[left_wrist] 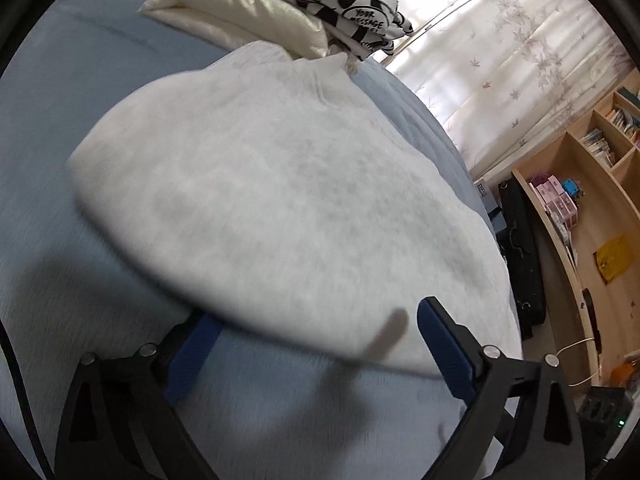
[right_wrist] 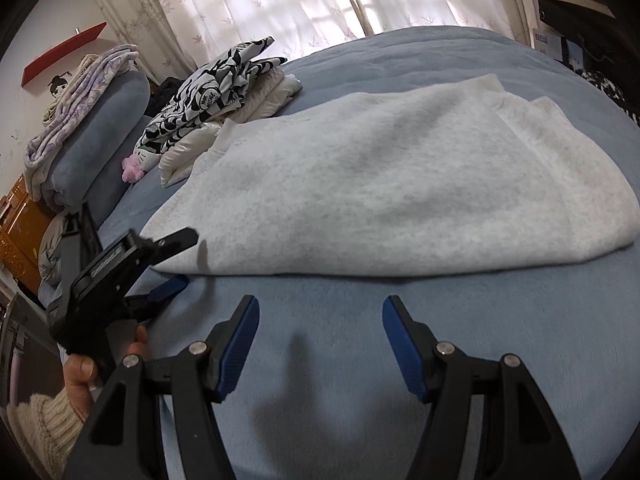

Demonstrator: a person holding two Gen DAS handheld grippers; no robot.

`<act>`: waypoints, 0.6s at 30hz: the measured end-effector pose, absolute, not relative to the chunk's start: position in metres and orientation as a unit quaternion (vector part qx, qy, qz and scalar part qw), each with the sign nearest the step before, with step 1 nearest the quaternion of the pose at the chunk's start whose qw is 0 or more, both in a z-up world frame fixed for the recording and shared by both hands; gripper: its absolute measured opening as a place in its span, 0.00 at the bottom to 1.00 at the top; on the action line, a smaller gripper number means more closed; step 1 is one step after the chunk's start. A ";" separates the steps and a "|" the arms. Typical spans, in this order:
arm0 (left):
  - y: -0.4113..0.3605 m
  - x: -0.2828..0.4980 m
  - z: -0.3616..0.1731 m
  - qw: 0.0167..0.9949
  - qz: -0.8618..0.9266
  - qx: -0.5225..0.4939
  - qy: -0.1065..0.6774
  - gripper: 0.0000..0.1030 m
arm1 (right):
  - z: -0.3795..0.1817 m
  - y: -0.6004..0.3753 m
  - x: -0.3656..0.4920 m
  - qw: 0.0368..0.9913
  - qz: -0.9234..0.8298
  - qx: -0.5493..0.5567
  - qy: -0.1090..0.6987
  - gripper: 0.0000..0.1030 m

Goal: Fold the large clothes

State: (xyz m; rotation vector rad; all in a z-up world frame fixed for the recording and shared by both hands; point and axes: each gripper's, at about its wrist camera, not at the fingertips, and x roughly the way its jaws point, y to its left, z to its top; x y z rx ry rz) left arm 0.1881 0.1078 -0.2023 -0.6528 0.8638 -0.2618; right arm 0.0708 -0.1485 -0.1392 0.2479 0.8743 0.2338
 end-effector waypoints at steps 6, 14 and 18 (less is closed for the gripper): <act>0.114 0.228 -0.202 0.850 -0.116 -0.351 0.376 0.93 | -0.140 -0.142 0.084 0.892 0.120 0.116 0.421 0.62; 0.114 0.259 -0.201 0.865 -0.101 -0.344 0.351 0.64 | -0.132 -0.136 0.091 0.897 0.123 0.103 0.412 0.59; 0.130 0.244 -0.217 0.857 -0.100 -0.374 0.341 0.27 | -0.104 -0.134 0.108 0.914 0.111 0.083 0.382 0.20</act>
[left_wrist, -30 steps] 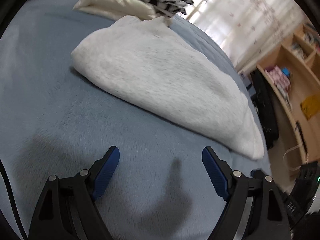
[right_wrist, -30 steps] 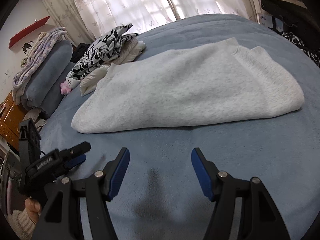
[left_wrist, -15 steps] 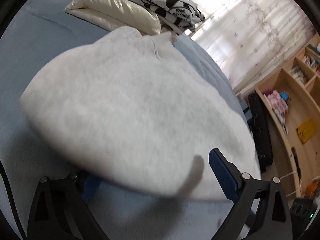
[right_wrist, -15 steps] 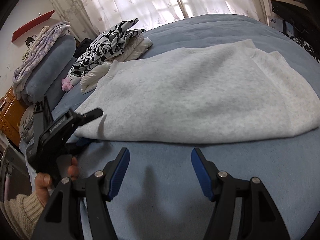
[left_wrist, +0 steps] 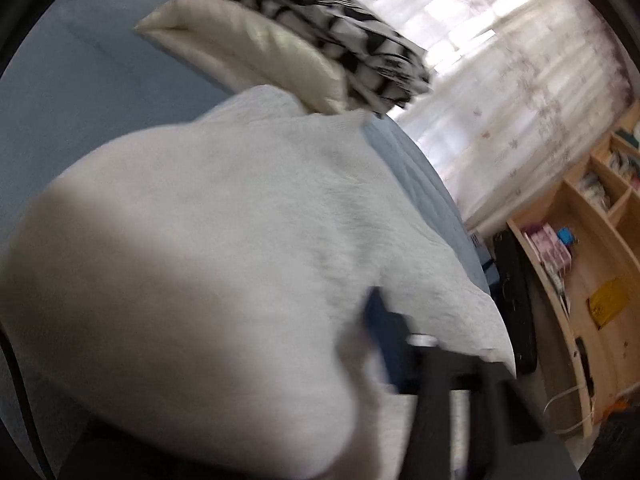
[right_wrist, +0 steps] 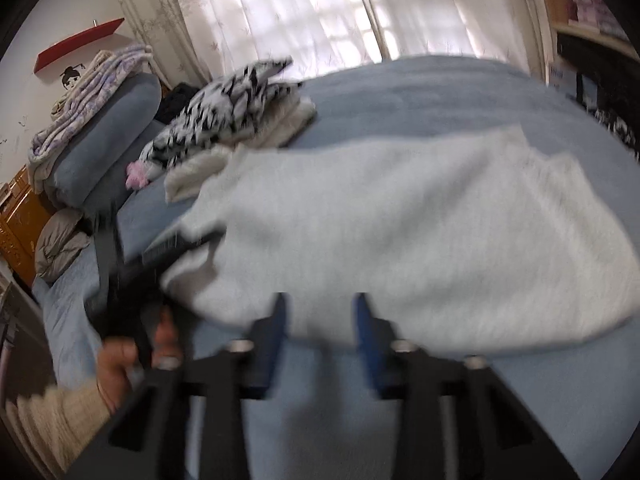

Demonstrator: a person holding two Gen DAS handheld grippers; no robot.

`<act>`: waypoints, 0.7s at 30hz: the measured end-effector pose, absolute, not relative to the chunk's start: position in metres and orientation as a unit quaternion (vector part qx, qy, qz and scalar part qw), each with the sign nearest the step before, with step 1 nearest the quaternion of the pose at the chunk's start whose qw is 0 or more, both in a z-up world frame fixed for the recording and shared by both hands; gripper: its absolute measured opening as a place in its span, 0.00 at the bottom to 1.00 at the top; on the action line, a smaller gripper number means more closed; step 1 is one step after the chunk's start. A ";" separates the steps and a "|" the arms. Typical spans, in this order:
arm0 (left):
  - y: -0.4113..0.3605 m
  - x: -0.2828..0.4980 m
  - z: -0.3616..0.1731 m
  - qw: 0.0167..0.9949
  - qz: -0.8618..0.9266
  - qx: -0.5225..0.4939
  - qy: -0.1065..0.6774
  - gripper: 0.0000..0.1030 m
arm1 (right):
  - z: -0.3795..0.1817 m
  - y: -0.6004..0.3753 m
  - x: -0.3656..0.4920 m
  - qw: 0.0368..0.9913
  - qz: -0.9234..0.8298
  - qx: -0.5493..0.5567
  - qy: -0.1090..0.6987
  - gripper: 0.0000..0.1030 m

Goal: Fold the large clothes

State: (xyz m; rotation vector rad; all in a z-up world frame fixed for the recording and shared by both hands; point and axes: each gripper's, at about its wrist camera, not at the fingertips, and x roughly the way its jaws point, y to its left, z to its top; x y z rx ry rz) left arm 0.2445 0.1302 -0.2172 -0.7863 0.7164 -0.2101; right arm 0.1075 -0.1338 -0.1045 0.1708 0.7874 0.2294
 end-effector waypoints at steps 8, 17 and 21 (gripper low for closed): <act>0.142 0.246 -0.227 0.842 -0.118 -0.408 0.333 0.17 | -0.080 -0.122 0.213 0.941 0.045 0.027 0.336 0.09; 0.142 0.238 -0.219 0.851 -0.127 -0.397 0.321 0.16 | -0.155 -0.113 0.236 0.938 0.012 -0.015 0.346 0.09; 0.133 0.225 -0.196 0.882 -0.128 -0.346 0.293 0.14 | -0.157 -0.122 0.236 0.938 0.028 0.015 0.345 0.09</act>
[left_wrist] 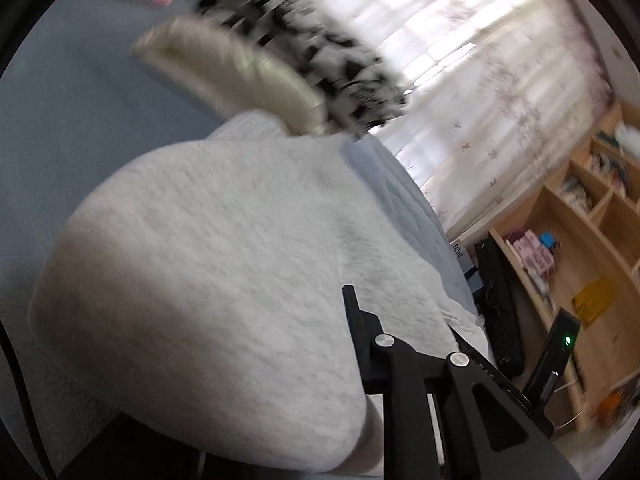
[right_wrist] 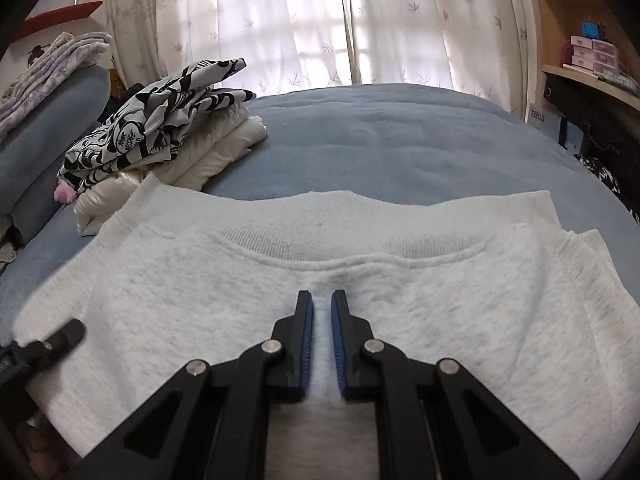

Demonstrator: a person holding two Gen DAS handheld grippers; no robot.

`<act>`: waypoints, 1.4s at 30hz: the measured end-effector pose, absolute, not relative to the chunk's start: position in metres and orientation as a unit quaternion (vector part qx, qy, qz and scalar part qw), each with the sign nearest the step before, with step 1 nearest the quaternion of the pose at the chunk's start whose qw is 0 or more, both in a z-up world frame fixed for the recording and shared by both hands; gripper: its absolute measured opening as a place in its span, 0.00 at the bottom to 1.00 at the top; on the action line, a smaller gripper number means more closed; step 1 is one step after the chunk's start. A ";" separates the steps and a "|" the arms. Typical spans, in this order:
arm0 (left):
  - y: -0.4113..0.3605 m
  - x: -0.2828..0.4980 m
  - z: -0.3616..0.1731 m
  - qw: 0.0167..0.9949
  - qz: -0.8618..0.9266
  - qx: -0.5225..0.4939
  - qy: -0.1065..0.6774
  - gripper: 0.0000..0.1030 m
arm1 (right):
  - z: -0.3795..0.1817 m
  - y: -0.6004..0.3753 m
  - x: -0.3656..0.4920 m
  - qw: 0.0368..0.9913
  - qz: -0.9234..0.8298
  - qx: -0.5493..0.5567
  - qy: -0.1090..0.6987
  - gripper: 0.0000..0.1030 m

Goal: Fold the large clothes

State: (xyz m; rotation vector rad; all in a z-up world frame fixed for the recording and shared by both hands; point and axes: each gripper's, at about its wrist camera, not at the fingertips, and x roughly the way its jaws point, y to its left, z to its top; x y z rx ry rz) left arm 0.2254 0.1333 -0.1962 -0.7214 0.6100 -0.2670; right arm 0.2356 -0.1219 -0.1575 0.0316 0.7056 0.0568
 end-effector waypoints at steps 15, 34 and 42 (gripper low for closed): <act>0.009 0.175 -0.069 0.965 -0.172 -0.069 0.183 0.13 | -0.156 -0.149 0.227 0.928 0.080 0.096 0.350 0.09; -0.155 0.163 -0.022 0.951 -0.202 0.106 0.208 0.15 | -0.113 -0.286 0.144 0.889 0.124 0.260 0.355 0.10; -0.255 0.162 -0.068 0.919 -0.227 0.213 0.240 0.17 | -0.100 -0.395 0.085 0.907 -0.104 0.282 0.294 0.10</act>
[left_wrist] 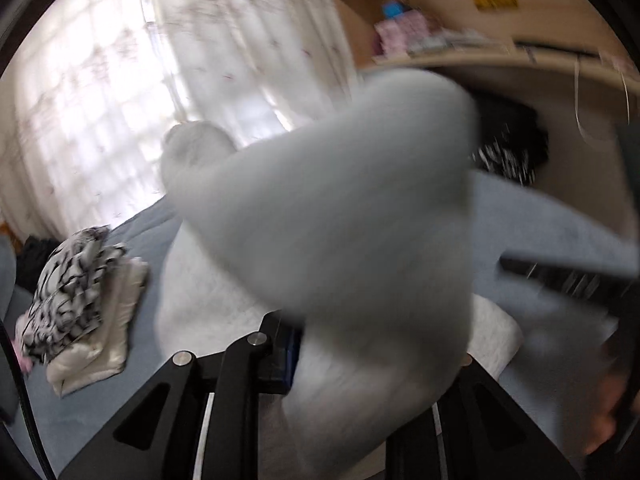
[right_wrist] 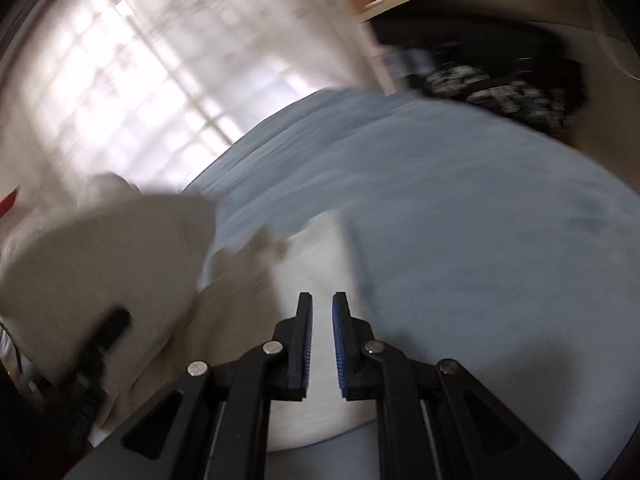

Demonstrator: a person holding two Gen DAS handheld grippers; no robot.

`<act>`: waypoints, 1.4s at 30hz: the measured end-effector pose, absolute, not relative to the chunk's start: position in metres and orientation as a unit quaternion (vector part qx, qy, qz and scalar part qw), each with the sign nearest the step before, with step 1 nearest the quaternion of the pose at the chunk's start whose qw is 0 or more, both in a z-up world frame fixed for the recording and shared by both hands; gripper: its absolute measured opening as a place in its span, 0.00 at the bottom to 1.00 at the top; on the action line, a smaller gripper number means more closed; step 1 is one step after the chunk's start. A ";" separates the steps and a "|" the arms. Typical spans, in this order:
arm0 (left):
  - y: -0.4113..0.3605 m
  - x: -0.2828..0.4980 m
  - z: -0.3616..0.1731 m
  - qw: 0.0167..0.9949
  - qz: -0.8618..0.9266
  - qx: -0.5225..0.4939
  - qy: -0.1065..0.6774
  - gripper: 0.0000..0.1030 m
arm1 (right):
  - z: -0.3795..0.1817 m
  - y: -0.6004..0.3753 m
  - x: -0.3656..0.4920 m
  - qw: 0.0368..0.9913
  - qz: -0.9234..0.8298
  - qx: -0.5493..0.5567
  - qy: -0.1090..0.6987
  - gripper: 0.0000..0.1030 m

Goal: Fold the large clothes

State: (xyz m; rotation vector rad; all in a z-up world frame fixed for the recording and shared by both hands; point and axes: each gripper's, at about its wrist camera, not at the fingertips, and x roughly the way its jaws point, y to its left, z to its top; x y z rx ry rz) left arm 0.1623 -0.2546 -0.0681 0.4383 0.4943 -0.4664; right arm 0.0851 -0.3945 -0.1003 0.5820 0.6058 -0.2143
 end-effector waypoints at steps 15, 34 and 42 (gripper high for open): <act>-0.351 0.146 -0.145 0.872 -0.265 0.340 0.233 0.18 | -0.135 -0.431 0.076 0.872 -0.161 0.337 0.317 0.10; -0.314 0.140 -0.072 0.839 -0.388 0.273 0.268 0.84 | -0.137 -0.441 0.078 0.879 -0.150 0.331 0.308 0.10; -0.190 0.170 0.027 0.884 -0.377 0.104 0.257 0.85 | -0.122 -0.425 0.080 0.897 -0.127 0.307 0.291 0.10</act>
